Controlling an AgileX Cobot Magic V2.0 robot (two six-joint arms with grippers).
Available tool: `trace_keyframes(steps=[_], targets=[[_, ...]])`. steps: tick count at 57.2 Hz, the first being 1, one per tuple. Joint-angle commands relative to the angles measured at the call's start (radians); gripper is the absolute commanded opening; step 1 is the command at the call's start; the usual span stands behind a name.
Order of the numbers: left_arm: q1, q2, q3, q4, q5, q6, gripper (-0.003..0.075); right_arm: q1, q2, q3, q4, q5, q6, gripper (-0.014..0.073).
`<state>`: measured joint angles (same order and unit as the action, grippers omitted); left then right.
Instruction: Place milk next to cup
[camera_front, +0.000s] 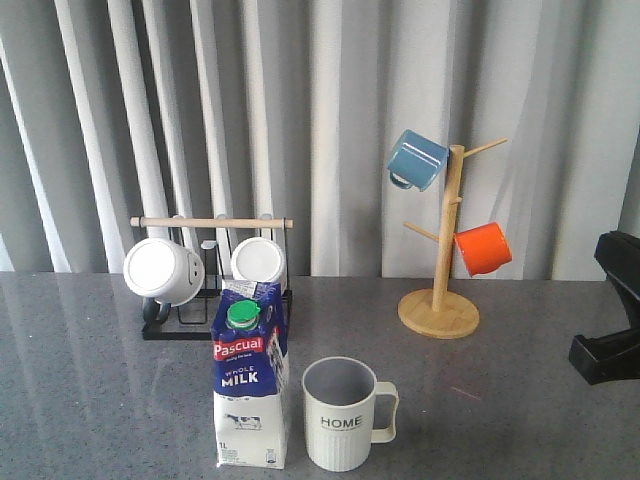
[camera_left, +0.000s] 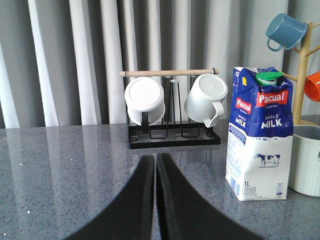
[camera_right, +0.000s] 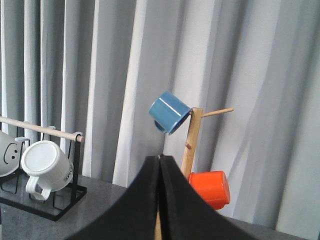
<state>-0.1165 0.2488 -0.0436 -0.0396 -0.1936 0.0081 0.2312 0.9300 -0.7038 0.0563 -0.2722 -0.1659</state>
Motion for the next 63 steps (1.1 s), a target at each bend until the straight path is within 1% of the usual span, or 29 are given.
trace_keyframes(steps=[1,3,10,15,31,36,63], targets=[[0.005,-0.057,0.030,0.013,-0.106,-0.049,-0.0008,-0.004,-0.008,-0.033,-0.008,-0.071,-0.001,-0.0008],[0.005,-0.090,0.049,0.029,-0.106,-0.065,-0.0008,-0.004,-0.008,-0.033,-0.008,-0.071,-0.001,-0.0008],[0.005,-0.171,0.046,0.087,0.029,-0.091,-0.0008,-0.004,-0.008,-0.033,-0.008,-0.071,-0.001,-0.0008],[0.005,-0.208,0.047,0.128,0.093,-0.109,-0.0008,-0.004,-0.008,-0.033,-0.008,-0.071,-0.001,-0.0008],[0.005,-0.254,0.047,0.137,0.185,-0.105,-0.0008,-0.004,-0.008,-0.033,-0.008,-0.071,-0.001,-0.0008],[0.005,-0.254,0.047,0.137,0.201,-0.099,-0.0008,-0.004,-0.008,-0.033,-0.008,-0.071,-0.001,-0.0008],[0.005,-0.254,0.047,0.129,0.199,-0.097,-0.0007,-0.004,-0.008,-0.033,-0.008,-0.071,-0.001,-0.0008]])
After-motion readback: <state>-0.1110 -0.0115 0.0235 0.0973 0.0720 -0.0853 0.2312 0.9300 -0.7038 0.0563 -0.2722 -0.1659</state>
